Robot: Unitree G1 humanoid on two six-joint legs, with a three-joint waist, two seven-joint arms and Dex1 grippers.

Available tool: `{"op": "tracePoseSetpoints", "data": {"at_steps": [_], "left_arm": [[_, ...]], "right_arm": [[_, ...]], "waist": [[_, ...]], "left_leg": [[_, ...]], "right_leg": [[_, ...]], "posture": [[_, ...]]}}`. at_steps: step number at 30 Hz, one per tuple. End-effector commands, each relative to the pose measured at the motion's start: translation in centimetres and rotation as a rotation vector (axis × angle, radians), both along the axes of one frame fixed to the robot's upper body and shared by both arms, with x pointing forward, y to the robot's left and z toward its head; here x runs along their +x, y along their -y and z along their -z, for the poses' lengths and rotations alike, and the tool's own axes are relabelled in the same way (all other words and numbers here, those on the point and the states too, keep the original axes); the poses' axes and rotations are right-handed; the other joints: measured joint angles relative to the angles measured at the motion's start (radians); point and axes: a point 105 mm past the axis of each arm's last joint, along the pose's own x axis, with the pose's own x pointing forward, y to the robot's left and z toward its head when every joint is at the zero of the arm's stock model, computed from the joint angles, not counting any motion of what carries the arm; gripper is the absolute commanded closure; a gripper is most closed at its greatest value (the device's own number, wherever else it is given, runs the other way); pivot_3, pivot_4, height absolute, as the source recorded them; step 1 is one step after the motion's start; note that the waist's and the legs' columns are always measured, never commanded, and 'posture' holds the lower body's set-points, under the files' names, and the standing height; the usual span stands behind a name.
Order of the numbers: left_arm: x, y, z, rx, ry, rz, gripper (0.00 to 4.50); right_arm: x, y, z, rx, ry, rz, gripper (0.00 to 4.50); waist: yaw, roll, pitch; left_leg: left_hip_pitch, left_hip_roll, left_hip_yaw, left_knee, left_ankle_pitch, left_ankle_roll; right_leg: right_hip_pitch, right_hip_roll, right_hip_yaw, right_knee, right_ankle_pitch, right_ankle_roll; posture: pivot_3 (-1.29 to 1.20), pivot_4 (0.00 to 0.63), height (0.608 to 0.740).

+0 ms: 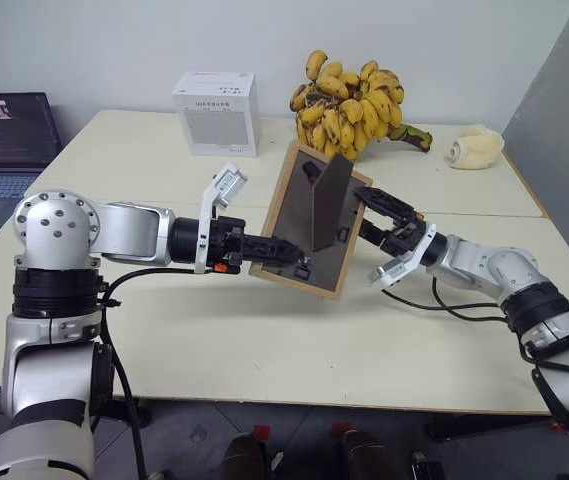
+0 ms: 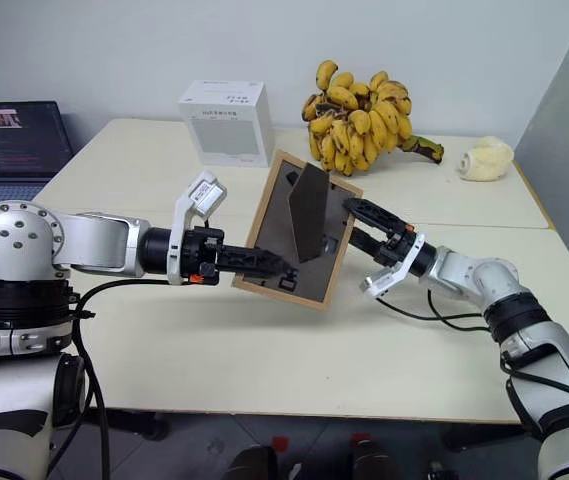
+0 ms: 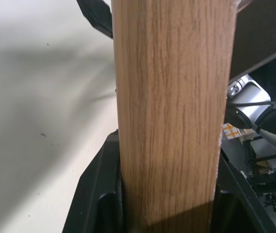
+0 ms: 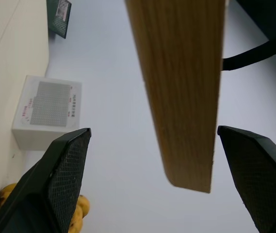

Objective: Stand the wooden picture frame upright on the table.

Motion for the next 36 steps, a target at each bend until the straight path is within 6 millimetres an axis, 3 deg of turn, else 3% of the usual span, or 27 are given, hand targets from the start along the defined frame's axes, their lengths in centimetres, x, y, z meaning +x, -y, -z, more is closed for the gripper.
{"op": "tracePoseSetpoints", "data": {"at_steps": [1, 5, 8, 18, 31, 33, 36], "left_arm": [[-0.61, 0.0, -1.26, -0.025, 0.035, 0.023, 3.21], [-0.72, 0.03, -1.28, -0.024, 0.038, 0.02, 3.21], [-0.73, 0.04, -1.29, -0.024, 0.038, 0.017, 3.21], [-0.59, 0.14, -1.4, -0.031, 0.035, 0.007, 3.21], [-0.29, 0.17, -1.62, -0.036, 0.055, -0.014, 3.21], [-0.3, 0.15, -1.7, -0.04, 0.066, -0.018, 2.51], [-0.47, 0.06, -1.77, -0.016, 0.116, -0.025, 1.97]], "right_arm": [[-0.26, -0.19, -1.79, 0.024, 0.056, -0.033, 0.1], [-0.32, -0.51, -1.85, 0.029, 0.061, -0.043, 0.1], [-0.43, -0.77, -1.74, 0.03, 0.057, -0.053, 0.58], [-0.59, -1.03, -1.83, 0.035, 0.061, -0.068, 2.85], [-0.63, -1.03, -2.28, 0.04, 0.089, -0.071, 3.07], [-0.59, -1.03, -2.27, 0.038, 0.089, -0.07, 3.07], [-0.56, -1.07, -2.34, 0.037, 0.087, -0.071, 3.07]], "waist": [[0.0, 0.0, 0.0], [0.0, 0.0, 0.0], [0.0, 0.0, 0.0], [0.001, 0.0, 0.0], [0.001, 0.0, 0.0], [0.001, 0.0, 0.0], [0.001, 0.0, 0.0]], "left_leg": [[0.0, 0.0, 0.0, 0.0, 0.0, 0.0], [0.0, 0.0, 0.0, 0.0, 0.0, 0.0], [0.0, 0.0, 0.0, 0.0, 0.0, 0.0], [0.0, 0.0, 0.0, 0.0, 0.0, 0.0], [0.0, 0.0, 0.0, 0.0, 0.0, 0.0], [0.0, 0.0, 0.0, 0.0, 0.0, 0.0], [0.0, 0.0, 0.0, 0.0, 0.0, 0.0]], "right_leg": [[0.0, 0.0, 0.0, 0.0, 0.0, 0.0], [0.0, 0.0, 0.0, 0.0, 0.0, 0.0], [0.0, 0.0, 0.0, 0.0, 0.0, 0.0], [0.0, 0.0, 0.0, 0.0, 0.0, 0.0], [0.0, 0.0, 0.0, 0.0, 0.0, 0.0], [0.0, 0.0, 0.0, 0.0, 0.0, 0.0], [0.0, 0.0, 0.0, 0.0, 0.0, 0.0]], "posture": [[0.0, 0.15, 0.74], [0.0, 0.15, 0.74], [0.0, 0.15, 0.74], [0.0, 0.15, 0.74], [0.0, 0.15, 0.74], [0.0, 0.15, 0.74], [0.0, 0.15, 0.74]]}}
